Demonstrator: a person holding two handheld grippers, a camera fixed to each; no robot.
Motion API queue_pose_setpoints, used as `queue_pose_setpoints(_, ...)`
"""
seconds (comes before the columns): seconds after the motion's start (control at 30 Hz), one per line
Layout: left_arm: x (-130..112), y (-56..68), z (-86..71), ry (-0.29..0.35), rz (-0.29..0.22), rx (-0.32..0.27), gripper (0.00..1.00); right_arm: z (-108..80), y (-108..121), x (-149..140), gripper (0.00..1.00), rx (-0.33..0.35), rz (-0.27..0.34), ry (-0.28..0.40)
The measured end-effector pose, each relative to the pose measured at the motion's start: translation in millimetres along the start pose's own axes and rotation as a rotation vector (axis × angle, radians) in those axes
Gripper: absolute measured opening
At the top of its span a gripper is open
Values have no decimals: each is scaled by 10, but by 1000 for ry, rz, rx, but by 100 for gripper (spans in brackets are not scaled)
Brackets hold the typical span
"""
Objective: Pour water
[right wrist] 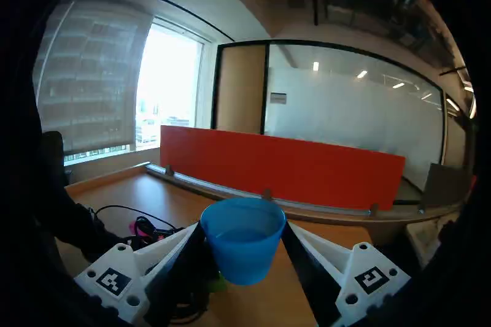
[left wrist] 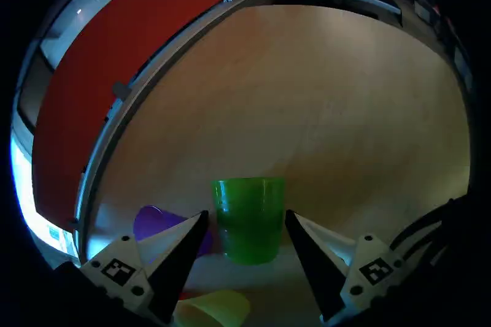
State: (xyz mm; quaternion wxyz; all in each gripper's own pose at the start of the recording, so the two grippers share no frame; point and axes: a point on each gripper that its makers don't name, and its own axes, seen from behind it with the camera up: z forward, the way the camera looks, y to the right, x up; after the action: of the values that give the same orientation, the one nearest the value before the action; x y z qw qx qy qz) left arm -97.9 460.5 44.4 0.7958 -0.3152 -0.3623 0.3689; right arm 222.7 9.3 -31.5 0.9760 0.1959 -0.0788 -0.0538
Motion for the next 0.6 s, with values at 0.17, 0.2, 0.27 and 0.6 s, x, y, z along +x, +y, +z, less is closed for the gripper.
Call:
queue_pose_setpoints(0.17,-19,14,49,-13,2,8,92,-4,10,-17,91,-2,1,-3)
queue_pose_setpoints(0.2,-23,18,59,-16,3,9,92,-6,13,-20,91,-3,1,-4)
queue_pose_setpoints(0.27,-35,30,81,-22,8,10,92,-10,20,-25,91,-3,2,-6)
queue_pose_setpoints(0.6,-45,82,138,-34,1,8,91,-19,61,-40,91,-9,2,-8)
